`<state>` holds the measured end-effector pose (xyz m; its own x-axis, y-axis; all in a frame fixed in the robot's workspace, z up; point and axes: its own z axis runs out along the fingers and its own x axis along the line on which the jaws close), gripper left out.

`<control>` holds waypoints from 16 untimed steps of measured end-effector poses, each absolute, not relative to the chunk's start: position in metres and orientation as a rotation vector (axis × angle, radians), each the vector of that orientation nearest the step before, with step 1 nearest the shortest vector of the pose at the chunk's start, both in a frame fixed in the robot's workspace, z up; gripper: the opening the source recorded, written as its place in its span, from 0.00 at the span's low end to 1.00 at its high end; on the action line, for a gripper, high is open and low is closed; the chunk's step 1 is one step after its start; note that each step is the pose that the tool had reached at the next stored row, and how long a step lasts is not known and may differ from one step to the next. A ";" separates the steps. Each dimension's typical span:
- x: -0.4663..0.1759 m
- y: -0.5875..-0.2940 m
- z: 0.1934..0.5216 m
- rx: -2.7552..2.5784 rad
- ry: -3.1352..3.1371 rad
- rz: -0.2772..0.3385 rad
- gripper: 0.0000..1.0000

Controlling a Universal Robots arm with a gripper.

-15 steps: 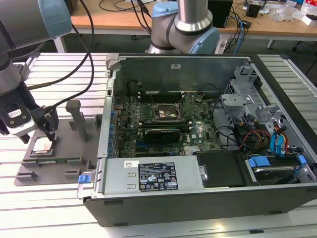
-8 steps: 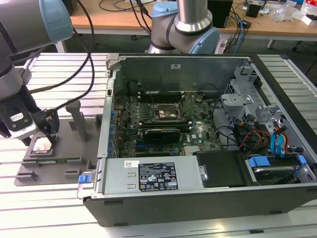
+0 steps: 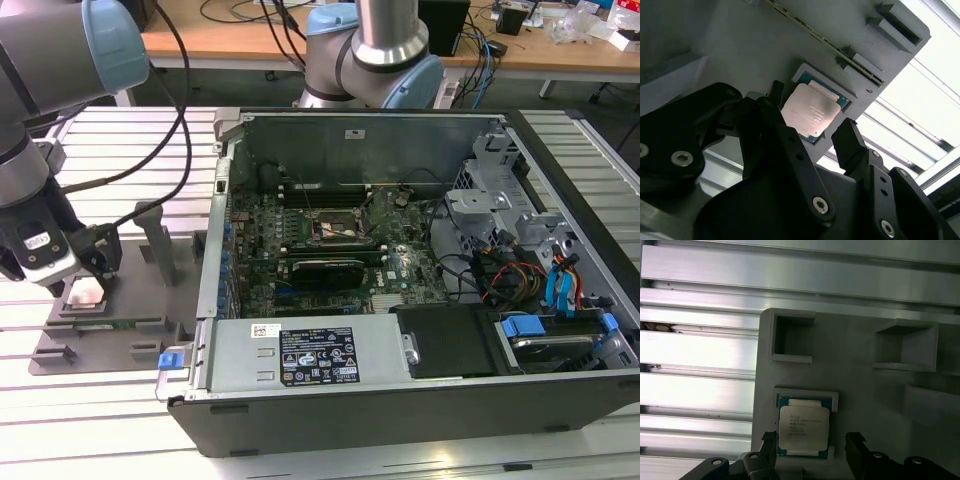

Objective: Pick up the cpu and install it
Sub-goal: 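Pick up the cpu and move it towards the insertion slot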

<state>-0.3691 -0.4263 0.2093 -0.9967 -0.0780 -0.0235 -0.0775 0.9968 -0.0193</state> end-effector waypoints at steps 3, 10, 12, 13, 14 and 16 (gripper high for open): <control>-0.370 -0.426 0.205 -0.121 3.115 -0.029 0.66; -0.371 -0.426 0.199 -0.122 3.115 -0.029 0.66; -0.371 -0.425 0.197 -0.122 3.115 -0.029 0.66; -0.371 -0.425 0.196 -0.122 3.115 -0.029 0.66; -0.371 -0.425 0.195 -0.122 3.115 -0.029 0.66; -0.371 -0.424 0.194 -0.122 3.115 -0.027 0.66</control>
